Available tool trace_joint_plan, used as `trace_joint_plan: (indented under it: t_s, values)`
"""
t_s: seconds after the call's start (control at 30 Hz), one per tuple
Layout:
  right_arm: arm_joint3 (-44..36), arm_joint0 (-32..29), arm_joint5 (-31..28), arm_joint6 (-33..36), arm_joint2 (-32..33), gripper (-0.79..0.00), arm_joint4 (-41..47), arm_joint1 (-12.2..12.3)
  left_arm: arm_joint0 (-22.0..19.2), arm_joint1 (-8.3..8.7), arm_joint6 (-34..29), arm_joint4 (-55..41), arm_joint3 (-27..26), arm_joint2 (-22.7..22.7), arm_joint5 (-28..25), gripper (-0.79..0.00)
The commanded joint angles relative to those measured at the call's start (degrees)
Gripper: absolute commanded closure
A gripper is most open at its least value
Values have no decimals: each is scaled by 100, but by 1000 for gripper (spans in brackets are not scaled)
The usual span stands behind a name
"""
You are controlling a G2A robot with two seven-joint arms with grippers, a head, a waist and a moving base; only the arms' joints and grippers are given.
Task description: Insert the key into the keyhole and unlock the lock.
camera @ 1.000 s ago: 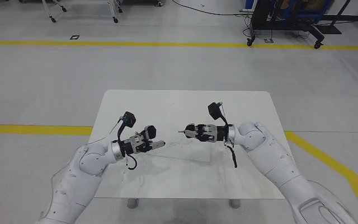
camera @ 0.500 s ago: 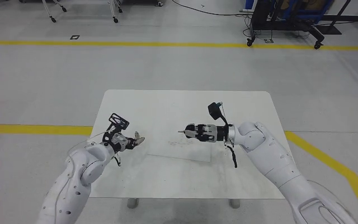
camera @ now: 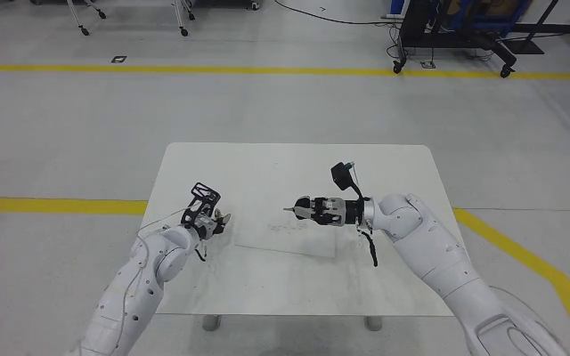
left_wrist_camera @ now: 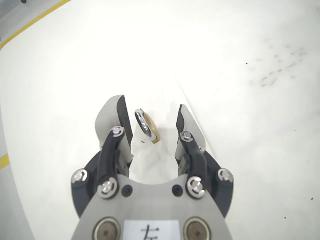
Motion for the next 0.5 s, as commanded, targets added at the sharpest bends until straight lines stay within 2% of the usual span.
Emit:
trace_joint_plan:
  t_s: [0.0,0.07,0.1,0.13,0.17,0.47]
  values:
    - [0,0,0,0,0,0,0,0,22,3,32,-16,9,-47,20,-354]
    - [0,0,0,0,0,0,0,0,43,4,69,11,10,-78,66,-314]
    - [0,0,0,0,0,0,0,0,49,3,87,5,7,-87,69,-268]
    - [0,0,0,0,0,0,0,0,56,2,96,0,5,-90,68,-175]
    - [0,0,0,0,0,0,0,0,67,1,98,1,-1,-94,58,-12]
    - [0,0,0,0,0,0,0,0,146,-10,148,153,-28,-80,113,0]
